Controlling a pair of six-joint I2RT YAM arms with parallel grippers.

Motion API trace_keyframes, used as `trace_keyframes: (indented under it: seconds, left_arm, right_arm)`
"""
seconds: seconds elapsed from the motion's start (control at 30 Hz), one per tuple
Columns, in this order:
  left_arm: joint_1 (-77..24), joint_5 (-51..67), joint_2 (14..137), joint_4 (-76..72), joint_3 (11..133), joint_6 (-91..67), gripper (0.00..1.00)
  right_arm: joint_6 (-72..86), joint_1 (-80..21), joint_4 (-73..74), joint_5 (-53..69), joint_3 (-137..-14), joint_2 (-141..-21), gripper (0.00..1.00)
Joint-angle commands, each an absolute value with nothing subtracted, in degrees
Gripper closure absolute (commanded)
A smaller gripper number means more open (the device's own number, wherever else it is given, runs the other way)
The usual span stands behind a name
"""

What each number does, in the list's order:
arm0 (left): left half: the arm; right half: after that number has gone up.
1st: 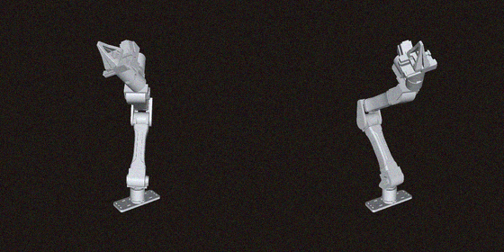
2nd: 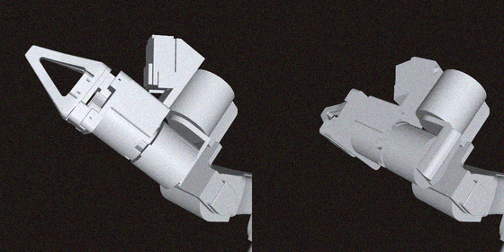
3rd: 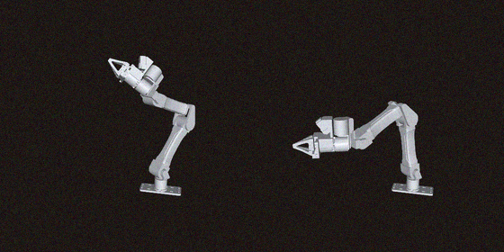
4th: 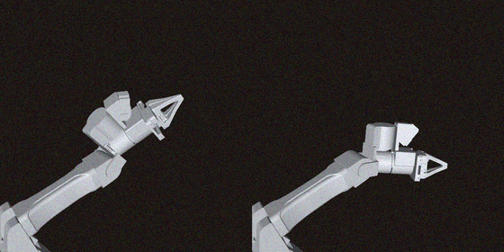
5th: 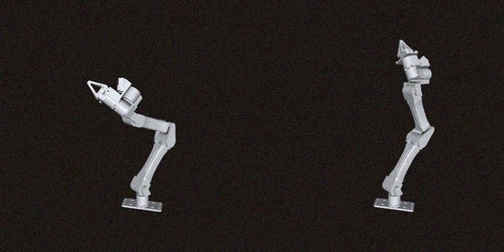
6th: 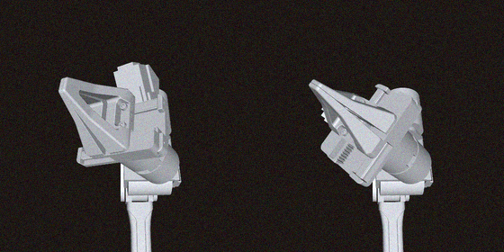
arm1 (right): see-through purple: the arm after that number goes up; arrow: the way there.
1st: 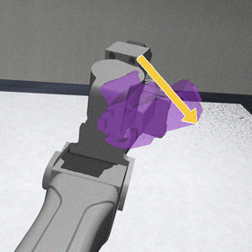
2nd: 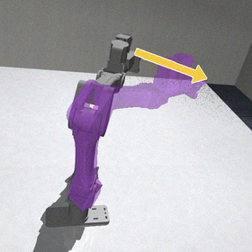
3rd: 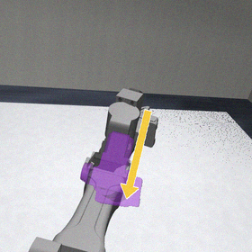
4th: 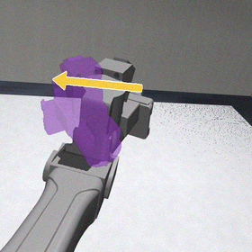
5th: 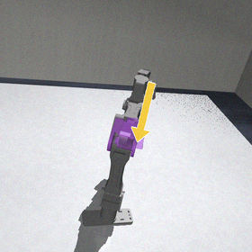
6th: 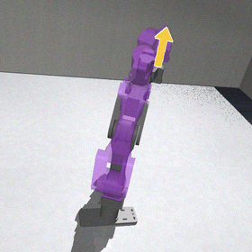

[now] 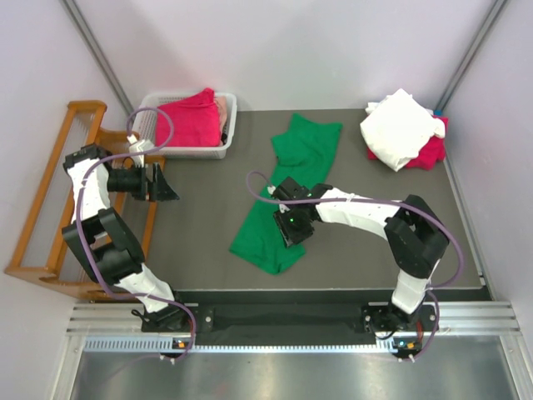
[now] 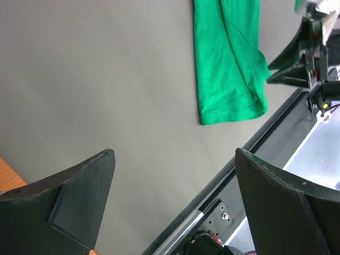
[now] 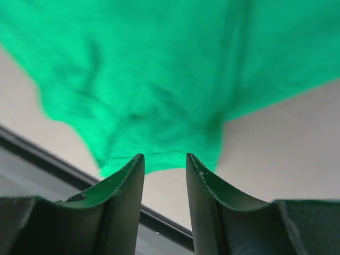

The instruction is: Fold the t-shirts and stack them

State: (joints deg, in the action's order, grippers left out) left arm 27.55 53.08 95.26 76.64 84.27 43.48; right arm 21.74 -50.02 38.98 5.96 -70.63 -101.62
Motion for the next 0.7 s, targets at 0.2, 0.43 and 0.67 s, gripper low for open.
trace_keyframes:
  seconds: [0.2, 0.43, 0.67]
  left_arm:
    - [27.6, 54.84, 95.36, 83.85, 84.29, 46.05, 0.01]
    - [27.6, 55.37, 95.8, 84.37, 84.73, 46.05, 0.01]
    - [27.6, 55.63, 96.15, 84.64, 84.46, 46.32, 0.01]
  right_arm:
    - [22.06, -47.55, 36.83, 4.83, -66.01, -98.96, 0.62]
    - [21.27, -46.85, 36.65, 4.05, -63.9, -98.7, 0.63]
    - [20.66, -45.35, 36.3, 4.31, -62.14, -97.56, 0.64]
